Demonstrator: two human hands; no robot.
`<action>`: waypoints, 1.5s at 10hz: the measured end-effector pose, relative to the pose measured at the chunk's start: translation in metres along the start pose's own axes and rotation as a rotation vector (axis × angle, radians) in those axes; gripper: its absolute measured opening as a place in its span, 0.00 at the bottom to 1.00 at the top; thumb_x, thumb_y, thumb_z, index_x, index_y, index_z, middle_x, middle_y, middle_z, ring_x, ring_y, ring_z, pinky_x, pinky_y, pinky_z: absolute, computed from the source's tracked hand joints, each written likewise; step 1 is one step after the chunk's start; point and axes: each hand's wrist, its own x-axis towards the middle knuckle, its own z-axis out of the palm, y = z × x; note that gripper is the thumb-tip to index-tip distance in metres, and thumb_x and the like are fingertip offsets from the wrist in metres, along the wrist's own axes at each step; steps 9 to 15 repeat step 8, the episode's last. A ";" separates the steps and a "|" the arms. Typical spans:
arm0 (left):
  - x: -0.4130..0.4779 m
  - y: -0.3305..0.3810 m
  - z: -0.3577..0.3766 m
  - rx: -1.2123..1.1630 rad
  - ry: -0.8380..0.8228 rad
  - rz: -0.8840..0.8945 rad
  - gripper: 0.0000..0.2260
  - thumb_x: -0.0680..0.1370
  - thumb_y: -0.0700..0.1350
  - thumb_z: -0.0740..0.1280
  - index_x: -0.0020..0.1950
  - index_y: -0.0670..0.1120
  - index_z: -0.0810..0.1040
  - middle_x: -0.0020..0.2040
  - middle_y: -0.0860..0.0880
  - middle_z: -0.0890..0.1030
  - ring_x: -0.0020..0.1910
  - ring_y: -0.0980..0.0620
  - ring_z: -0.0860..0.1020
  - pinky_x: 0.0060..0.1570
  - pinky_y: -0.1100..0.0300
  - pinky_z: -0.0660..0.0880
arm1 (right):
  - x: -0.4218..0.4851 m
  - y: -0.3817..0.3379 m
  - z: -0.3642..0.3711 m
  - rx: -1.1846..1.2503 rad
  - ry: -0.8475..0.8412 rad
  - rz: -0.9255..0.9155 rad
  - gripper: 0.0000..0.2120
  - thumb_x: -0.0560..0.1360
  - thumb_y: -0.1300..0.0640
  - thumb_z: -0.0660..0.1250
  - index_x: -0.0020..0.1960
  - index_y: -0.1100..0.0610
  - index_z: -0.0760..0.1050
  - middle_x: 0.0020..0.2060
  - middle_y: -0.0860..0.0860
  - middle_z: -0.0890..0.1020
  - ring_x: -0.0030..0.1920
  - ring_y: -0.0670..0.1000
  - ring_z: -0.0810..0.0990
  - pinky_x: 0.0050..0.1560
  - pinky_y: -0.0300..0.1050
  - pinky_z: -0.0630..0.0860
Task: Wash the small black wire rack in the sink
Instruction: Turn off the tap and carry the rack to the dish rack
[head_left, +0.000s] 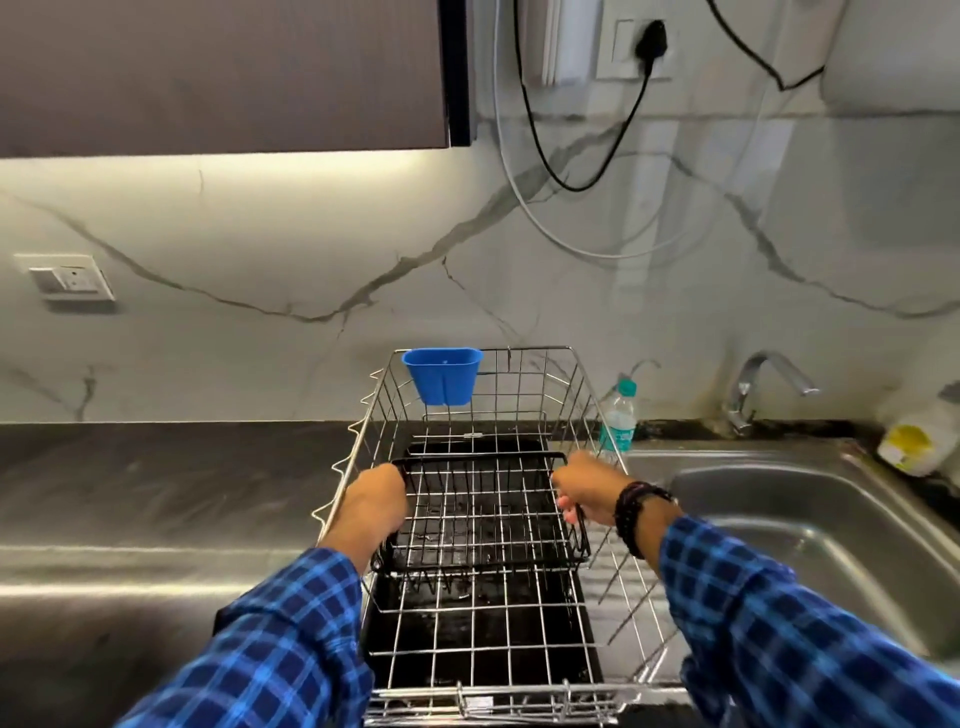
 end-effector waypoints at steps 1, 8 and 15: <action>-0.001 0.003 0.004 -0.008 0.028 0.005 0.12 0.78 0.31 0.60 0.57 0.38 0.79 0.54 0.40 0.84 0.48 0.42 0.81 0.50 0.53 0.78 | 0.002 0.004 0.002 -0.020 0.005 -0.009 0.20 0.80 0.64 0.57 0.71 0.62 0.62 0.55 0.56 0.73 0.49 0.53 0.76 0.46 0.47 0.79; -0.114 0.063 -0.024 -0.254 0.408 0.438 0.26 0.85 0.45 0.58 0.82 0.49 0.54 0.80 0.46 0.63 0.73 0.45 0.73 0.70 0.51 0.72 | -0.118 0.025 -0.061 -0.540 0.104 -0.776 0.27 0.83 0.56 0.57 0.80 0.55 0.53 0.77 0.53 0.62 0.69 0.47 0.71 0.74 0.45 0.62; -0.114 0.063 -0.024 -0.254 0.408 0.438 0.26 0.85 0.45 0.58 0.82 0.49 0.54 0.80 0.46 0.63 0.73 0.45 0.73 0.70 0.51 0.72 | -0.118 0.025 -0.061 -0.540 0.104 -0.776 0.27 0.83 0.56 0.57 0.80 0.55 0.53 0.77 0.53 0.62 0.69 0.47 0.71 0.74 0.45 0.62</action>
